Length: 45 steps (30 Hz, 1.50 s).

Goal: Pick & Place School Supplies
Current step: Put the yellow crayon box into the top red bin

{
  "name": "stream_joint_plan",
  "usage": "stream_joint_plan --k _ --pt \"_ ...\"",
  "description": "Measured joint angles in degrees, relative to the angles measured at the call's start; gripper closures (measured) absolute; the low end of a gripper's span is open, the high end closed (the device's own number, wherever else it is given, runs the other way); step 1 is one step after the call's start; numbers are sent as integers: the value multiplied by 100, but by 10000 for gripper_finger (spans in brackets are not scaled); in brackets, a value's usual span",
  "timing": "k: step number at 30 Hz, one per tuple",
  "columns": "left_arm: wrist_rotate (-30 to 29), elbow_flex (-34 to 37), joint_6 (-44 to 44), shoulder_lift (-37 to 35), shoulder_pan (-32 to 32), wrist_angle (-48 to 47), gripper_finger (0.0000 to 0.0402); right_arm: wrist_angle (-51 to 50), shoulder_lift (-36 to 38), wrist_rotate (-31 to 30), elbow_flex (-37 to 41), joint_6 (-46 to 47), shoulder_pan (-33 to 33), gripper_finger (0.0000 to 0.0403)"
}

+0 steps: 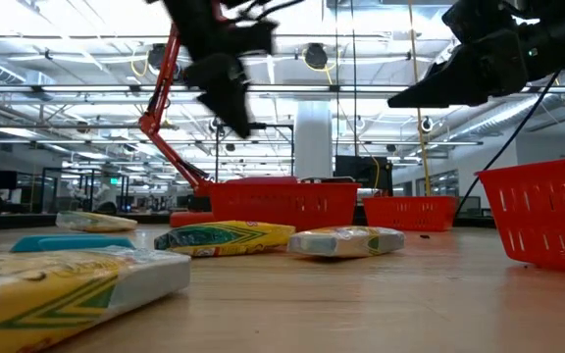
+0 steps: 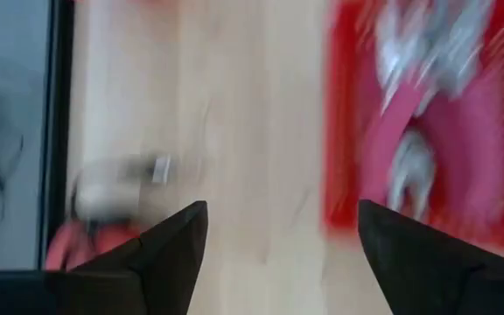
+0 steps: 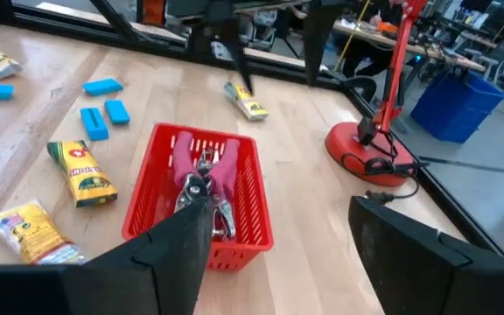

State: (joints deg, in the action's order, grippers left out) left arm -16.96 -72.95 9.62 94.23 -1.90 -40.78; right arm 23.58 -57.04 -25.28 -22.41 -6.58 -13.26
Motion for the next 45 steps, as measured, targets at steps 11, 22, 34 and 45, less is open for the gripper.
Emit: stream_joint_plan --k 11,22,34,45 --pt "237 2471 -2001 -1629 -537 -545 123 -29 0 143 50 97 0 145" --pt "215 3204 -2823 -1693 -1007 -561 111 56 0 155 50 80 0 145" --pt "1017 3496 -2778 -1619 -1272 -394 107 30 0 157 50 54 0 145" --pt "1054 3787 -3221 -1621 -1271 26 136 39 0 157 50 73 0 145"
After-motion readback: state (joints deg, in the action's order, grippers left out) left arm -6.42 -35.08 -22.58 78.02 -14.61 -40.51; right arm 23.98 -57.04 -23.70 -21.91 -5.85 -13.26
